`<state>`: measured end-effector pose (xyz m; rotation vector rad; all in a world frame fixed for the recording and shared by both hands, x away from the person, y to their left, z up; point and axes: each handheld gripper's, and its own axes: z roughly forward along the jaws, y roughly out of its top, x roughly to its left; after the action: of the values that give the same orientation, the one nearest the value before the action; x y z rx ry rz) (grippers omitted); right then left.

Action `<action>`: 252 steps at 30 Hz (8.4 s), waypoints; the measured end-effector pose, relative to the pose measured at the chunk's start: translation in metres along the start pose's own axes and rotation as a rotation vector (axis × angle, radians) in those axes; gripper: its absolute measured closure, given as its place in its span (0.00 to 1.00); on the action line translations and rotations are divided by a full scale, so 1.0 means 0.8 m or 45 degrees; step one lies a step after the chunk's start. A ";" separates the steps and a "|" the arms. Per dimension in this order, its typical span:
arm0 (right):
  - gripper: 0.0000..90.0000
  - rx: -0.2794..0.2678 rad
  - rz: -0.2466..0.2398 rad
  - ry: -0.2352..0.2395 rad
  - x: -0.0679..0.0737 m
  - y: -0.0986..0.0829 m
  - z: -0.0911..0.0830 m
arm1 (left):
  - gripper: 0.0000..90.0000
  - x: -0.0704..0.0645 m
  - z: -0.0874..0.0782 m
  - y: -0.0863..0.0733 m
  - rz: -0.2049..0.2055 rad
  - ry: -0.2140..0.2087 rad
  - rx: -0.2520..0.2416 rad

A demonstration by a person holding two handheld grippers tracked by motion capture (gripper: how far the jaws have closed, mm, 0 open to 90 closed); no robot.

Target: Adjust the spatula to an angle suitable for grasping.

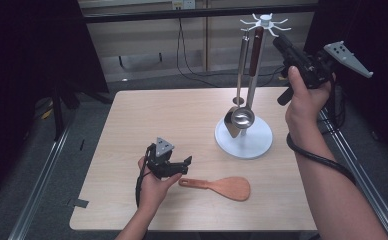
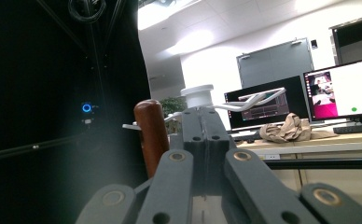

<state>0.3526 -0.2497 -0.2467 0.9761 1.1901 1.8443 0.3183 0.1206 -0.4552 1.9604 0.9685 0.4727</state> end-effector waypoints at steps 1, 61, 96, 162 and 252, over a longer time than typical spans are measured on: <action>1.00 0.003 -0.008 0.007 0.001 0.000 0.000 | 0.18 0.000 0.000 0.000 -0.003 0.003 -0.003; 1.00 0.056 -0.058 -0.001 0.000 0.005 0.012 | 0.18 0.003 -0.003 -0.001 -0.014 0.001 0.000; 1.00 0.076 -0.091 0.000 0.009 0.002 0.008 | 0.18 0.003 -0.002 -0.001 -0.011 0.005 0.001; 0.68 1.543 -0.475 0.794 0.122 -0.334 -0.079 | 0.17 0.015 -0.014 -0.003 -0.050 0.032 -0.007; 0.74 0.837 0.049 0.274 0.083 -0.260 -0.098 | 0.18 0.017 -0.016 -0.003 -0.057 0.043 -0.020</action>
<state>0.2887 -0.1576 -0.4494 1.1632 1.9937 1.6360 0.3173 0.1389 -0.4507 1.9184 1.0248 0.4876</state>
